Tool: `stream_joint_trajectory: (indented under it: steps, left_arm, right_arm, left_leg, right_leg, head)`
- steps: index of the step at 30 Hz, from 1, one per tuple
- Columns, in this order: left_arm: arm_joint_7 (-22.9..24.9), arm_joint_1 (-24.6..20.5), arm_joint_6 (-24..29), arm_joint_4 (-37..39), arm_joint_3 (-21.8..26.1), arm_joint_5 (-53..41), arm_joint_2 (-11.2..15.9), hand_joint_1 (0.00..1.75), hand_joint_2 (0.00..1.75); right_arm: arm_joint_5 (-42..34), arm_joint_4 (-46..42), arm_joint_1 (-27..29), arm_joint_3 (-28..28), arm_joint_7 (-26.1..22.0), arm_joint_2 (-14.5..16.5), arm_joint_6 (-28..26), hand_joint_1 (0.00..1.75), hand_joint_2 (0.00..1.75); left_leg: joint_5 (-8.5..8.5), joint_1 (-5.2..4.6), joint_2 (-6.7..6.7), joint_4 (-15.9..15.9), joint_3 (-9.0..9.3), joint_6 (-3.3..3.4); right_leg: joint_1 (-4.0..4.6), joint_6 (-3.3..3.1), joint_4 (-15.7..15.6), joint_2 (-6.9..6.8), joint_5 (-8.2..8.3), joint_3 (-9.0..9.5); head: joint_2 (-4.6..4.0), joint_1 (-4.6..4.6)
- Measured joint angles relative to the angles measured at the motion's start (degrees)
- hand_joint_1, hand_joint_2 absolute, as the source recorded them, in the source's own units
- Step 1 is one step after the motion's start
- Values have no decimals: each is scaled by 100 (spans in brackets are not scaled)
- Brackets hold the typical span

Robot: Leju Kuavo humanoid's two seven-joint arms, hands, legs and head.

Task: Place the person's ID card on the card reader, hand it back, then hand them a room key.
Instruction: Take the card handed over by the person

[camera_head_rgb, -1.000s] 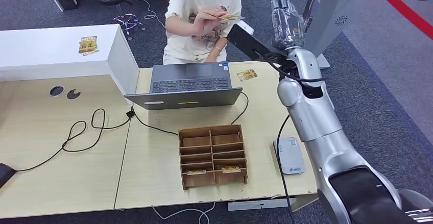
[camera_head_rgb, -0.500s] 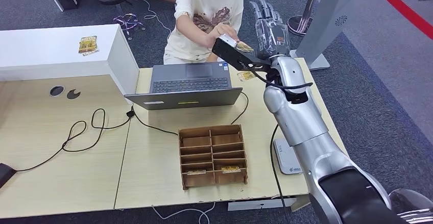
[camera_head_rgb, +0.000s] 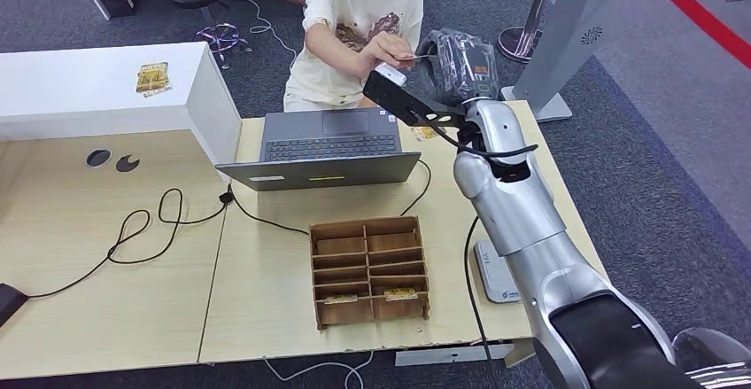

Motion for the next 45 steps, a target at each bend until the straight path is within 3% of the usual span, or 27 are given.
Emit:
stream_joint_trajectory:
  steps: [7, 15, 20, 24, 27, 30, 33, 36, 38, 40, 42, 45]
  left_arm:
    - [20, 1, 11, 1, 0, 40, 4, 0, 0]
    - [45, 6, 52, 1, 0, 221, 4, 0, 0]
    - [84, 21, 60, 1, 0, 372, 4, 0, 0]
    - [86, 36, 95, 1, 0, 516, 4, 0, 0]
    - [86, 53, 102, 3, 1, 622, 8, 0, 0]
    - [79, 78, 102, 10, 2, 693, 16, 0, 0]
    - [47, 112, 98, 27, 2, 740, 21, 0, 0]
    - [24, 157, 93, 40, 2, 780, 34, 0, 0]
    - [3, 173, 87, 46, 2, 803, 42, 0, 0]
    - [-11, 181, 79, 50, 2, 821, 45, 0, 0]
    - [-15, 178, 76, 51, 2, 836, 45, 0, 0]
    - [-15, 162, 76, 51, 2, 861, 45, 0, 0]
  right_arm:
    - [-156, -63, 6, -33, -62, 0, -9, 175, 175]
    - [-997, -341, 202, -328, -403, -52, 100, 175, 175]
    - [-1961, -467, 351, -665, -675, -314, 524, 175, 175]
    - [-3265, -311, 305, -982, -925, -770, 1274, 175, 175]
    - [-4493, -11, 126, -1126, -1058, -1357, 2090, 175, 175]
    - [-5937, 190, -47, -1138, -985, -2175, 2850, 175, 175]
    - [-7953, 58, -5, -1049, -535, -3283, 3431, 175, 175]
    - [-10034, -469, 441, -925, -192, -4655, 3462, 175, 175]
    - [-11164, -981, 1123, -964, -252, -5626, 3214, 175, 175]
    - [-11736, -1500, 2178, -1325, -359, -6390, 3046, 175, 175]
    - [-11806, -2006, 3431, -2063, -281, -6811, 3113, 175, 175]
    - [-11650, -2665, 4963, -3287, -112, -6964, 3239, 175, 175]
  left_leg:
    - [0, 0, 0, 0, 0, 0]
    - [0, 0, 0, 0, 0, 0]
    - [-1, -1, -2, 1, -1, 1]
    - [0, -2, -13, 6, -3, 1]
    - [0, -3, -29, 14, -11, 3]
    - [1, -3, -51, 25, -18, 7]
    - [-2, -3, -96, 37, -34, 17]
    - [-13, -1, -125, 43, -45, 35]
    - [-26, 1, -136, 43, -47, 51]
    - [-44, 8, -128, 41, -43, 58]
    - [-60, 11, -100, 37, -36, 57]
    - [-67, 9, -67, 35, -23, 56]
  right_leg:
    - [0, 0, 0, 0, 0, -1]
    - [0, 0, -2, 0, 0, -2]
    - [-2, 0, -5, -1, 0, -2]
    - [-3, 2, -7, -11, 1, 0]
    - [-5, 8, -9, -29, 5, 1]
    - [-5, 11, -14, -50, 5, 1]
    - [-5, 23, -19, -94, -2, 3]
    - [-3, 40, -29, -123, -15, 7]
    - [2, 51, -35, -137, -28, 17]
    - [9, 51, -36, -132, -37, 26]
    - [12, 49, -36, -100, -40, 29]
    - [10, 48, -34, -64, -40, 26]
  head:
    - [1, 1]
    - [-1, 0]
    - [-1, -1]
    - [1, -1]
    - [-1, 0]
    - [-1, 0]
    - [1, 1]
    - [0, -1]
    - [-1, 1]
    - [-1, 2]
    - [1, 0]
    - [0, -3]
